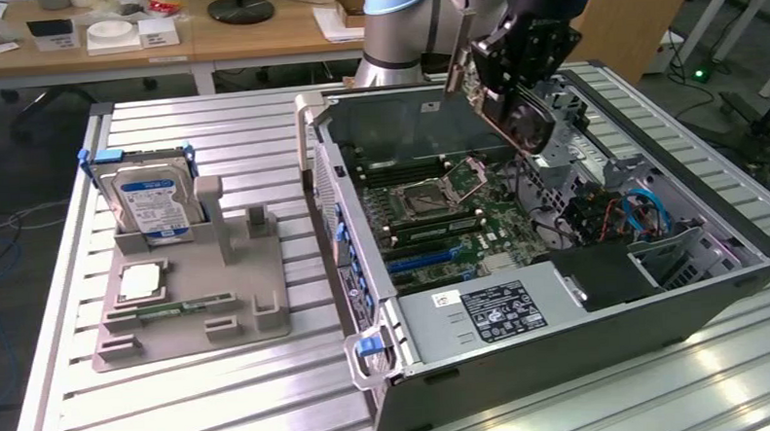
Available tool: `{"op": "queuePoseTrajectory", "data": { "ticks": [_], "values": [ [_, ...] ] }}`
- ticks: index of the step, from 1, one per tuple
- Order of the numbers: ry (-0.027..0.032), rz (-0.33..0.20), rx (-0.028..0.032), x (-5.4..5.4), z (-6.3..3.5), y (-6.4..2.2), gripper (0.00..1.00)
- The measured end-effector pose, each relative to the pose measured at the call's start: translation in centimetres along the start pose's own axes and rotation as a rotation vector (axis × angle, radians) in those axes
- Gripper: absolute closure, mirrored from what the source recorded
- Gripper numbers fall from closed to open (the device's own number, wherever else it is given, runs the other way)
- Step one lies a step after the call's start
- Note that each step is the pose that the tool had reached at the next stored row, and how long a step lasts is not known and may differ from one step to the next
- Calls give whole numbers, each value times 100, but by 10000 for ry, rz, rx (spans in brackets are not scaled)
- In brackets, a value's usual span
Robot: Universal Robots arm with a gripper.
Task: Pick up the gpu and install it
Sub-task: 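Insert the gpu into the slot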
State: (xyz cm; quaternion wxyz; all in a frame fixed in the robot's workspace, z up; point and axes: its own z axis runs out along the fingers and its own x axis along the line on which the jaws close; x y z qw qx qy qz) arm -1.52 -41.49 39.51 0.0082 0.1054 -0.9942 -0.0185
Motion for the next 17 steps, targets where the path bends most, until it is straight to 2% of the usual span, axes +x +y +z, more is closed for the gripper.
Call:
{"op": "queuePoseTrajectory", "data": {
  "ticks": [17],
  "values": [
    [117,-3049,38,0,1,0,72]
  ]
}}
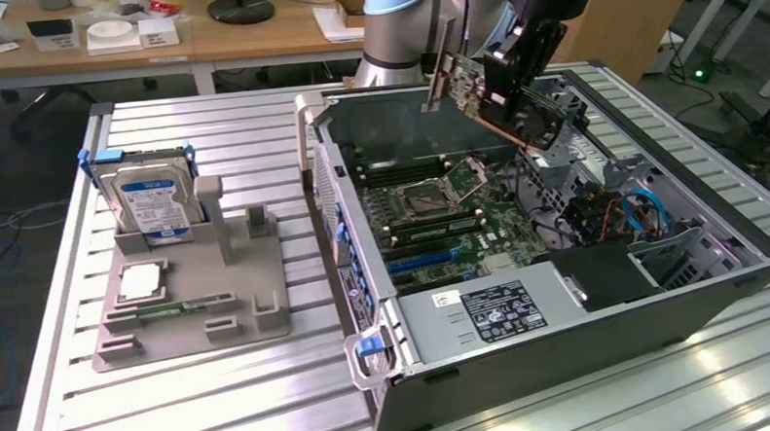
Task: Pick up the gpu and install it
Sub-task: 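Insert the gpu into the slot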
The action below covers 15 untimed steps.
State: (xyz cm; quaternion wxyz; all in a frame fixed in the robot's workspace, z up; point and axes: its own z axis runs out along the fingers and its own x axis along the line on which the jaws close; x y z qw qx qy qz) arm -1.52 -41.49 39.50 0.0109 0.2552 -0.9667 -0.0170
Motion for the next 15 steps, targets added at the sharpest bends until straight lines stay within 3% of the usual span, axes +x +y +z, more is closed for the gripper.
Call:
{"op": "queuePoseTrajectory", "data": {
  "ticks": [15],
  "values": [
    [91,-2703,43,-1,6,-1,72]
  ]
}}
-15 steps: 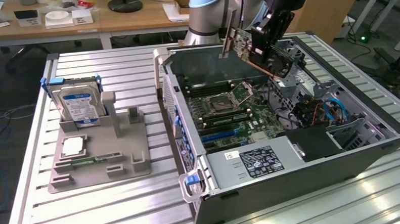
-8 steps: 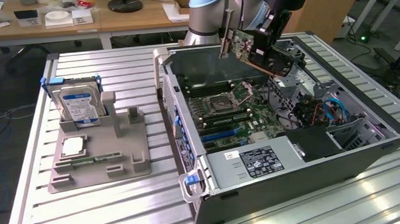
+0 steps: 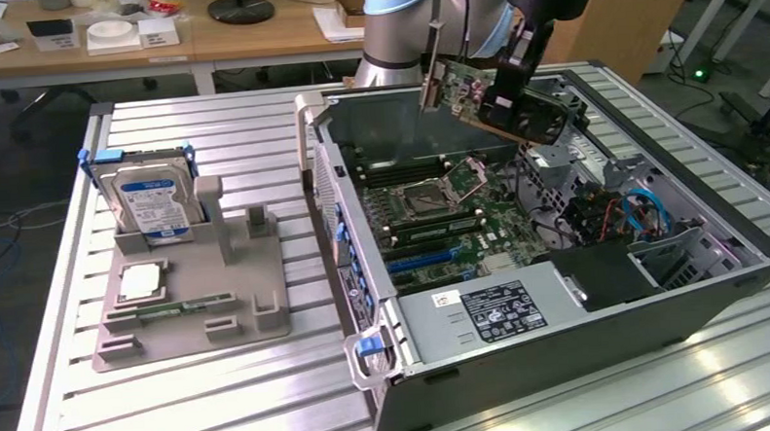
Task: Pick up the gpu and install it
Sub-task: 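Insert the gpu into the slot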
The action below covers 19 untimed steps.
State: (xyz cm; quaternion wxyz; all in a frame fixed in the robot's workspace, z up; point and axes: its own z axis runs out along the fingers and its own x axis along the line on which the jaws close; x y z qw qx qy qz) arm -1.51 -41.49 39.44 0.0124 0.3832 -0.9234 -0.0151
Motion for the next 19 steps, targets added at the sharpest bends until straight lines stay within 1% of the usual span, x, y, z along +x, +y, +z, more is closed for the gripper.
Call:
{"op": "queuePoseTrajectory", "data": {
  "ticks": [1,4,5,14,19],
  "values": [
    [-5,-132,8,0,2,0,72],
    [-95,-335,-27,0,8,0,72],
    [-117,-450,-31,0,12,0,72],
    [-224,-1810,139,0,37,-1,72],
    [-266,-2641,219,0,53,-2,72]
  ]
}}
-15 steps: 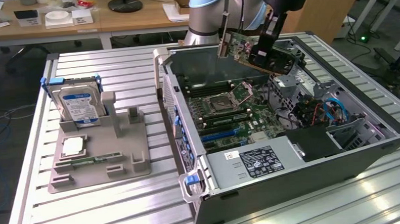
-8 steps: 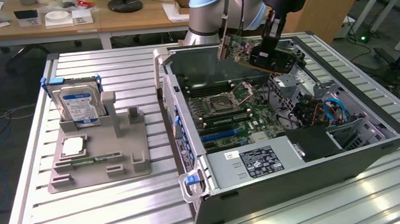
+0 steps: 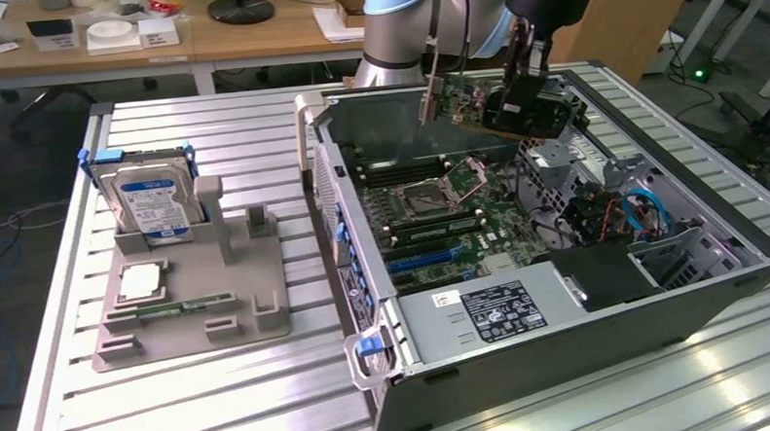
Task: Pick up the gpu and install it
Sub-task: 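Insert the gpu into the slot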
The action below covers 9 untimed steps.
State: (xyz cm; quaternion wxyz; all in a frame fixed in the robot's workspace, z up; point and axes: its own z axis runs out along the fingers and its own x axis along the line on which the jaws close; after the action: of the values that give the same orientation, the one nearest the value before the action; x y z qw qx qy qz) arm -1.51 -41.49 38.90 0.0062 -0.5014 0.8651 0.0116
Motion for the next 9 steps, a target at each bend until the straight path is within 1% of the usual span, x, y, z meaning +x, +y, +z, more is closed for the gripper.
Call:
{"op": "queuePoseTrajectory", "data": {
  "ticks": [4,9],
  "values": [
    [-26,-675,44,0,14,0,72],
    [-41,-1569,72,1,31,-1,72]
  ]
}}
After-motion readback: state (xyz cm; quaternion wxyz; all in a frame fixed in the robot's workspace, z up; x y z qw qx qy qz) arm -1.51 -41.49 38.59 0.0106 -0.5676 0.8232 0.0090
